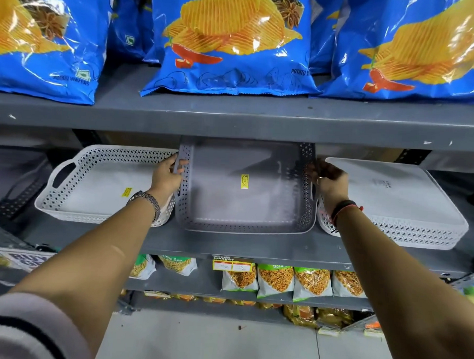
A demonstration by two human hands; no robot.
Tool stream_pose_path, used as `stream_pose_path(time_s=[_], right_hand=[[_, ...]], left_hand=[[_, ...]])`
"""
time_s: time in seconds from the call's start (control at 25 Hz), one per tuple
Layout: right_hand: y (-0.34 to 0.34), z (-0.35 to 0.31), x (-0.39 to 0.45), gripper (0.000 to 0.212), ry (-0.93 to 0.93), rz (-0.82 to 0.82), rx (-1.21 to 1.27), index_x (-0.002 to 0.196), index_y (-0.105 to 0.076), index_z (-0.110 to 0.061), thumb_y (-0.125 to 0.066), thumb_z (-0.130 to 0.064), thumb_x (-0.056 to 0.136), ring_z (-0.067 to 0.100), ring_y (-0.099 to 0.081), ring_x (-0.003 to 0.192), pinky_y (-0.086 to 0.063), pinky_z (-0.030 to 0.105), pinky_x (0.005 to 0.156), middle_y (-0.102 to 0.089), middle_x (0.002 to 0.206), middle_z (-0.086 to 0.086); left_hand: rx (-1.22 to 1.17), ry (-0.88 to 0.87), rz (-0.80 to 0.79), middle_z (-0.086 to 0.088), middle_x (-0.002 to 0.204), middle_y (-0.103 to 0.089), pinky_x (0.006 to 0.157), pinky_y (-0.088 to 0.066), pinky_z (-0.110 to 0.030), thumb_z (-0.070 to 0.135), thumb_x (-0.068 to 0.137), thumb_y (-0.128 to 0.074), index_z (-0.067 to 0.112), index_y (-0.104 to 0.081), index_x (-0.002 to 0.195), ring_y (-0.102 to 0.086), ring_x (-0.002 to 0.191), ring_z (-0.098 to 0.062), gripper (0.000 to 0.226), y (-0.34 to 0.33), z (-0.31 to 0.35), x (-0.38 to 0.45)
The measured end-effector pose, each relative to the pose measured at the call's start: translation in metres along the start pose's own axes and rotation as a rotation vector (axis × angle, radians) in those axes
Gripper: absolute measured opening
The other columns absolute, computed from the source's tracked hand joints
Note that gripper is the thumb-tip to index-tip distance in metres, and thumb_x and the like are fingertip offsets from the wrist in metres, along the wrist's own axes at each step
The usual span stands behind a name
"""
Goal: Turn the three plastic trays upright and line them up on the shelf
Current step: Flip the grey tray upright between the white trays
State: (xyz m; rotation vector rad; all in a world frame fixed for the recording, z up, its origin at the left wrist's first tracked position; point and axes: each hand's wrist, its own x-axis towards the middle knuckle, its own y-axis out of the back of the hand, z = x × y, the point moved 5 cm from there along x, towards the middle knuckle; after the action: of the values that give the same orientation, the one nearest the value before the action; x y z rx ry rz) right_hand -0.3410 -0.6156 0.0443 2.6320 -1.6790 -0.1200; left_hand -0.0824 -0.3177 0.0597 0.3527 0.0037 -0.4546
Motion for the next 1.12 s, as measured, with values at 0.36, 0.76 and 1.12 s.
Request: stream_pose_path(time_s=[0.36, 0.76, 1.12], right_hand=[[-0.005, 0.024, 0.030, 0.029, -0.034, -0.009, -0.267, 0.102, -0.072, -0.010, -0.067, -0.001, 0.075, 0.017, -0.059, 0.086, -0.052, 0.037, 0.087, -0.067, 0.091, 0.005], [-0.011, 0.032, 0.031, 0.035, -0.112, -0.024, -0.429, 0.115, -0.064, -0.005, -0.060, -0.005, 0.080, 0.035, -0.064, 0.101, -0.051, 0.051, 0.093, -0.068, 0.106, 0.017], [0.029, -0.015, -0.017, 0.036, 0.099, 0.148, -0.678, 0.116, -0.062, -0.003, -0.053, -0.003, 0.082, 0.035, -0.060, 0.112, -0.044, 0.032, 0.091, -0.067, 0.118, 0.019]], left_hand=[[0.728, -0.121, -0.067, -0.018, 0.120, -0.065, 0.087, -0.049, -0.032, -0.006, 0.082, -0.058, -0.002, -0.059, 0.114, -0.061, 0.113, -0.032, 0.032, -0.021, 0.008, 0.036], [0.872, -0.040, -0.109, -0.028, 0.109, -0.064, 0.084, -0.052, -0.041, -0.015, 0.075, -0.051, -0.009, -0.059, 0.100, -0.061, 0.104, -0.039, 0.027, -0.031, 0.001, 0.044], [0.683, -0.316, -0.110, -0.024, 0.123, -0.061, 0.087, -0.050, -0.038, -0.003, 0.083, -0.048, 0.008, -0.045, 0.136, -0.060, 0.107, -0.039, 0.054, -0.029, 0.030, 0.014]])
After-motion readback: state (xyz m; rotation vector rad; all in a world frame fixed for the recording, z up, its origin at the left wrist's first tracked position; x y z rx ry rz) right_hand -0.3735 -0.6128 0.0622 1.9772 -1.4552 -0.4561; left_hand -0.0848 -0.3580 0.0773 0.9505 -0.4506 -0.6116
